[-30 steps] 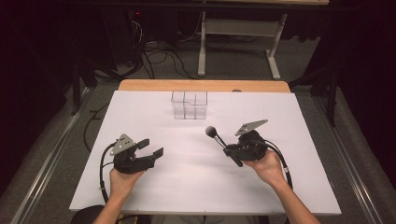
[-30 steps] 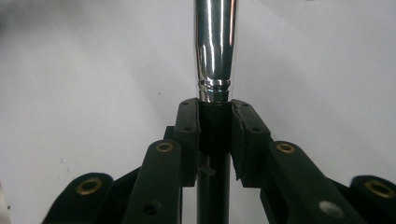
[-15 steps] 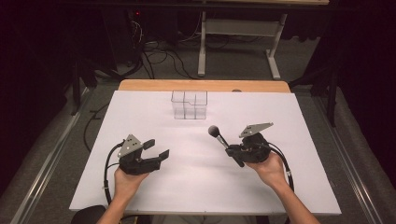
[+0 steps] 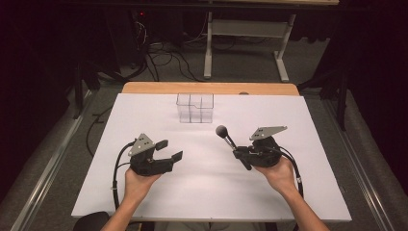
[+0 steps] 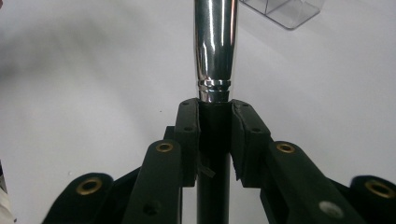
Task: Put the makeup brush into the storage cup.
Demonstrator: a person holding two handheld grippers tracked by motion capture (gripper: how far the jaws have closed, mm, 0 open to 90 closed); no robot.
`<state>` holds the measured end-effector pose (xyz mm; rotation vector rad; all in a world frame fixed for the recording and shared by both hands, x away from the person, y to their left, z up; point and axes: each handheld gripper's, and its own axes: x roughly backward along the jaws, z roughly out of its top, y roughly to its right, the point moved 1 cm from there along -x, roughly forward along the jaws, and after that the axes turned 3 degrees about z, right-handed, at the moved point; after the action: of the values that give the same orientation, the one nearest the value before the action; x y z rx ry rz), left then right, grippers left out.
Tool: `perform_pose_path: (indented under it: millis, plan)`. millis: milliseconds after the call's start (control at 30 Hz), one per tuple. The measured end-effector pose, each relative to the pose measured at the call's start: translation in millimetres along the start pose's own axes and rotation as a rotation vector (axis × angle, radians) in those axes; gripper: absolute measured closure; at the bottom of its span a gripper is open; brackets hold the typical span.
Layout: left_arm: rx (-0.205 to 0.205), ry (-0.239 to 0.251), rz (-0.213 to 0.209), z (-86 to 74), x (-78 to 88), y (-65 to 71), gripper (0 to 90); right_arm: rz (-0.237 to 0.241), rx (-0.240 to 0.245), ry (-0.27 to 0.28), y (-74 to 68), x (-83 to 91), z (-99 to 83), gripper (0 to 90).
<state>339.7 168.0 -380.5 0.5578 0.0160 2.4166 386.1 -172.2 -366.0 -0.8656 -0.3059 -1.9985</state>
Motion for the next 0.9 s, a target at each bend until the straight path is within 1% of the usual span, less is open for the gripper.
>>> perform_pose_path:
  millis: [200,367,433,533,633,733,800,900]
  plan:
    - [-0.018,-0.007,-0.021,10.4,-12.3,10.2,28.8,0.006,0.005,0.019,0.3,1.7,0.1,76.5]
    - [-0.034,-0.019,-0.046,15.6,-20.0,18.9,29.1,0.000,-0.016,0.033,-0.6,3.5,0.6,76.5]
    - [-0.032,-0.017,-0.051,17.5,-21.2,20.2,29.1,-0.002,-0.010,0.031,-0.9,3.2,0.8,76.6]
    - [-0.022,-0.012,-0.062,20.6,-23.8,20.8,29.0,0.002,-0.014,0.034,-0.7,2.3,0.7,76.6]
    - [-0.012,-0.005,-0.075,22.4,-27.2,21.5,29.0,-0.004,-0.014,0.039,-0.8,2.9,1.1,76.6]
    - [-0.008,-0.025,-0.083,23.0,-36.2,20.9,29.0,-0.008,-0.010,0.042,-1.2,4.6,1.1,76.6]
    - [-0.003,-0.038,-0.093,23.6,-42.4,21.7,28.9,-0.008,-0.016,0.046,-1.6,5.8,1.1,76.5]
    - [-0.007,-0.041,-0.109,26.2,-48.4,25.5,28.9,-0.007,-0.018,0.057,-0.4,5.4,0.8,76.5]
